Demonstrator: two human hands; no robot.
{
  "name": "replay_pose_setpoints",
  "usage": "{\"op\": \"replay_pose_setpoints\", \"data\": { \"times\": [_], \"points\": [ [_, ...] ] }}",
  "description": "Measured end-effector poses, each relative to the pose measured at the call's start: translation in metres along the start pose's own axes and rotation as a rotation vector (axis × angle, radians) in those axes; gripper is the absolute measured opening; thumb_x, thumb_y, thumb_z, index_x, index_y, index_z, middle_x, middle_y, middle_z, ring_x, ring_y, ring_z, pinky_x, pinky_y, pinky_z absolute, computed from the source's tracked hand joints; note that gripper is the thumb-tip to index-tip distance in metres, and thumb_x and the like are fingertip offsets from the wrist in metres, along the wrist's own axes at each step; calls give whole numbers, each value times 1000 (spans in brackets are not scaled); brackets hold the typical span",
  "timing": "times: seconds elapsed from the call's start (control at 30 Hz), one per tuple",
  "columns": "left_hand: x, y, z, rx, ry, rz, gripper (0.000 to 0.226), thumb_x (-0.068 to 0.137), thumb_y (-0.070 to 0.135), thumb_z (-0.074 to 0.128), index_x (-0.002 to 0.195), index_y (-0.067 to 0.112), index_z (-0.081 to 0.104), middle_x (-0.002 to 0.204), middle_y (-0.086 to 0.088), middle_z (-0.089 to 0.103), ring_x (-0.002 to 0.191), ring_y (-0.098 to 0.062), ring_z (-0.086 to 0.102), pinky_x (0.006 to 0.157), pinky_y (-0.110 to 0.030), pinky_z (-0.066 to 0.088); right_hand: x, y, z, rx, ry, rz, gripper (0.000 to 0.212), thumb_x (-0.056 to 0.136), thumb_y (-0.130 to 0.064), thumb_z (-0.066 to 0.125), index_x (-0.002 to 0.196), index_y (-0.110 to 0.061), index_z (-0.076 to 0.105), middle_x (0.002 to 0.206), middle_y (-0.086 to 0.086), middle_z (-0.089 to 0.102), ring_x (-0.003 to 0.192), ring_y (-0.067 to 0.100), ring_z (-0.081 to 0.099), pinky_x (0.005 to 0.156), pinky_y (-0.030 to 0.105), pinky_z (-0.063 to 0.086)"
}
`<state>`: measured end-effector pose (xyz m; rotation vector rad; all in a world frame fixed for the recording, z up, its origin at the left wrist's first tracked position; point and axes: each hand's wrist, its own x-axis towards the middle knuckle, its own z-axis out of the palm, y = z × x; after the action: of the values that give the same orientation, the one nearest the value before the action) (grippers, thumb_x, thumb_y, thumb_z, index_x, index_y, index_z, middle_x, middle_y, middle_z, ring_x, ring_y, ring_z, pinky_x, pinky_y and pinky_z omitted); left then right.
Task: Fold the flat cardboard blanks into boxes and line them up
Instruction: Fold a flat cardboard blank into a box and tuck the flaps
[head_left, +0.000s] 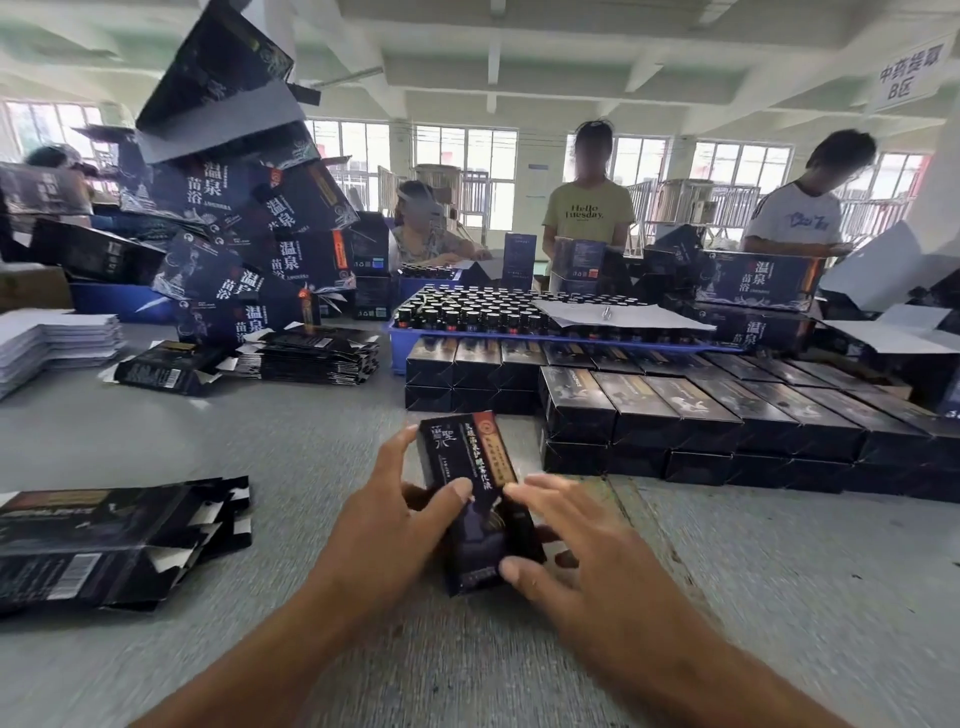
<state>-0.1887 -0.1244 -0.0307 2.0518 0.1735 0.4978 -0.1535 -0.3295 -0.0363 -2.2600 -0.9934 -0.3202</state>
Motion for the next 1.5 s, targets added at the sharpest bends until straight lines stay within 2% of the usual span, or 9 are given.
{"op": "replay_pose_setpoints", "data": {
  "times": [0.07, 0.13, 0.3, 0.63, 0.9, 1.1, 1.23, 1.37, 1.5],
  "points": [
    [3, -4, -1, 247, 5, 24, 54, 96, 57, 50, 145, 42, 34, 100, 10, 71, 84, -5, 69, 74, -26, 55, -1, 0, 5, -58, -36, -33, 58, 91, -53, 59, 144, -48, 36, 154, -33, 23, 127, -8, 40, 104, 6, 31],
    [5, -5, 2, 363, -21, 39, 46, 97, 60, 41, 138, 40, 47, 107, 12, 70, 93, -7, 67, 85, -35, 56, -1, 1, 9, -113, -73, -38, 53, 93, -53, 57, 143, -46, 41, 154, -35, 23, 126, -8, 43, 98, 2, 27],
    [15, -15, -5, 473, 41, 18, 40, 102, 51, 43, 137, 35, 52, 120, 9, 66, 100, -8, 60, 87, -31, 50, 5, 6, 11, -159, -84, -44, 49, 96, -45, 59, 142, -44, 45, 155, -32, 30, 130, -4, 45, 110, 19, 36],
    [31, -35, -18, 581, 23, -70, 18, 98, 47, 53, 109, 39, 65, 99, 17, 60, 91, -6, 58, 88, -38, 54, 75, 37, 19, -509, -90, 117, 47, 103, -36, 50, 149, -31, 41, 159, -14, 36, 125, 19, 60, 99, 40, 50],
    [34, -44, -15, 590, 21, -33, 19, 97, 49, 53, 110, 40, 64, 102, 19, 55, 90, -3, 55, 78, -27, 46, 127, 57, 36, -650, -116, 310, 49, 100, -13, 47, 148, -20, 39, 163, -1, 30, 119, 34, 62, 87, 45, 54],
    [34, -42, -13, 568, 16, -1, 22, 98, 42, 53, 114, 34, 67, 110, 8, 60, 94, -12, 58, 83, -32, 50, 92, 43, 31, -536, -130, 208, 62, 99, -19, 41, 153, -40, 20, 166, -13, 17, 101, 19, 66, 82, 34, 56],
    [31, -40, -16, 555, 7, 9, 22, 98, 37, 53, 114, 30, 67, 112, 3, 59, 99, -20, 61, 85, -35, 49, 54, 27, 23, -662, -268, 45, 41, 102, -49, 33, 142, -51, 36, 147, -28, 45, 124, 4, 53, 99, 26, 43],
    [29, -36, -23, 557, -36, 18, 24, 97, 34, 54, 116, 28, 67, 117, 0, 61, 104, -23, 60, 81, -34, 43, 31, 20, 26, -561, -356, -4, 44, 106, -49, 22, 150, -55, 21, 160, -31, 14, 146, -2, 21, 118, 19, 15],
    [27, -31, -31, 545, -39, 27, 25, 97, 33, 55, 119, 28, 66, 120, 0, 64, 110, -23, 59, 91, -38, 49, 24, 26, 18, -330, -329, 16, 38, 103, -42, 40, 140, -51, 37, 153, -28, 26, 143, 0, 29, 117, 19, 16]
  ]
}}
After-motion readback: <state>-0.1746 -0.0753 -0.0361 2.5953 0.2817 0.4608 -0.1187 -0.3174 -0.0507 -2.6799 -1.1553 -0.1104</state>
